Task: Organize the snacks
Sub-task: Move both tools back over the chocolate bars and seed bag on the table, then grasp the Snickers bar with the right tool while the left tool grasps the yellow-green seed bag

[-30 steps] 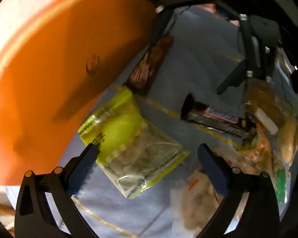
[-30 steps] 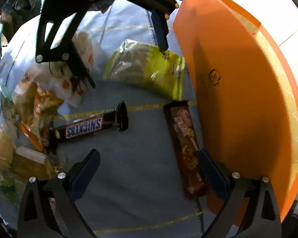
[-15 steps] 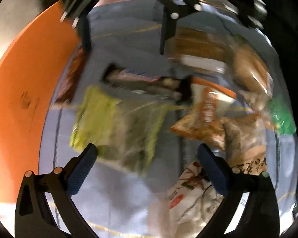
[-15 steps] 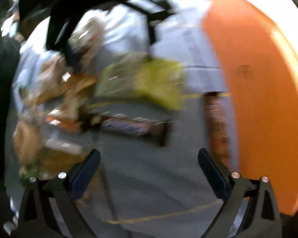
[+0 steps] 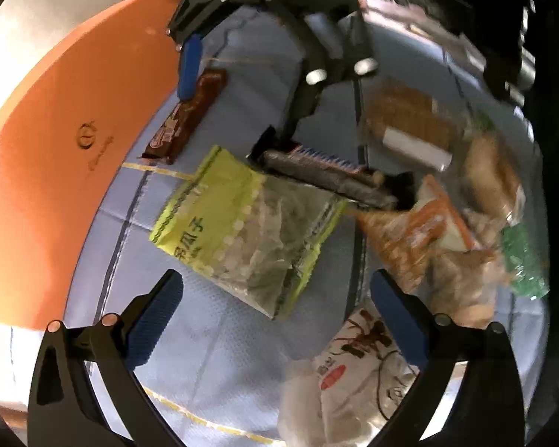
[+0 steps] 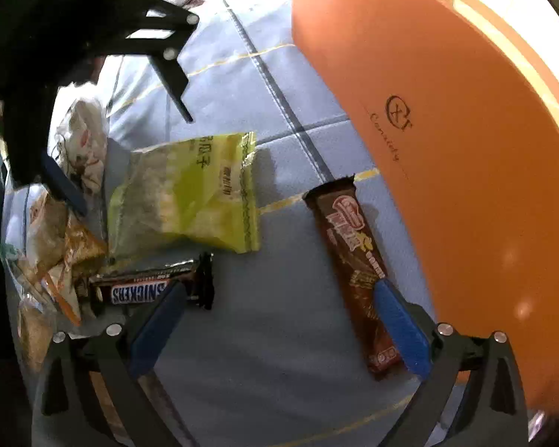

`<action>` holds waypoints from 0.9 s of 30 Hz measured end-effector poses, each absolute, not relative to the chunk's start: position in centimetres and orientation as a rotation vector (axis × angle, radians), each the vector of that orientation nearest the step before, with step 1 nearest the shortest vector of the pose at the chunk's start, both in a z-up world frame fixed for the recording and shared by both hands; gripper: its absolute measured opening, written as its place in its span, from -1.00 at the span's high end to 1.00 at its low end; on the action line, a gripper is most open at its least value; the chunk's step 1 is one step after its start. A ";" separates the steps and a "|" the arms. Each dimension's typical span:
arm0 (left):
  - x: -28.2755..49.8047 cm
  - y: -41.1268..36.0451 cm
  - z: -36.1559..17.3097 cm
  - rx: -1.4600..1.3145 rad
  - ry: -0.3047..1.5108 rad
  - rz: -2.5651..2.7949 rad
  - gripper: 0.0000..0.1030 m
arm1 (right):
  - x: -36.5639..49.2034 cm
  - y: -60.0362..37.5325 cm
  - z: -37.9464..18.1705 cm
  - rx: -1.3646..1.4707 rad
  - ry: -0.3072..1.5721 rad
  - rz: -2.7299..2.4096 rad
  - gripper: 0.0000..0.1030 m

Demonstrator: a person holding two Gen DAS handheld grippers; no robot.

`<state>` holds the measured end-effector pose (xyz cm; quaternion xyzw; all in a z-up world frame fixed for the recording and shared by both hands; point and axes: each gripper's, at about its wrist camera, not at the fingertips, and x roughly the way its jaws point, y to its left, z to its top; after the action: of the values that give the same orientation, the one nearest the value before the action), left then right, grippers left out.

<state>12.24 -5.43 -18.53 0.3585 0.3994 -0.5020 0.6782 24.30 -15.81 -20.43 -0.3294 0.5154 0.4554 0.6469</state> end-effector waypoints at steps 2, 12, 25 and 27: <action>12.2 -5.9 -18.7 0.799 0.900 -1.130 -0.91 | 20.4 -16.3 -21.3 -0.963 1.272 1.221 -0.87; 15.6 -2.0 -17.0 0.626 0.992 -0.875 -0.91 | 24.7 -20.3 -19.3 -0.246 1.488 0.390 -0.93; 14.4 2.4 -14.0 0.293 0.991 -0.592 -0.91 | 20.4 -19.7 -18.8 -0.177 1.293 0.127 0.53; 14.9 1.5 -13.7 0.282 0.989 -0.507 -0.91 | 20.1 -20.2 -18.6 -0.180 1.293 0.126 0.55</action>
<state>14.86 1.54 -13.71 0.1336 0.4677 -0.2398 0.8402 20.14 -20.17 -18.63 -0.0837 0.6011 0.0587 0.7926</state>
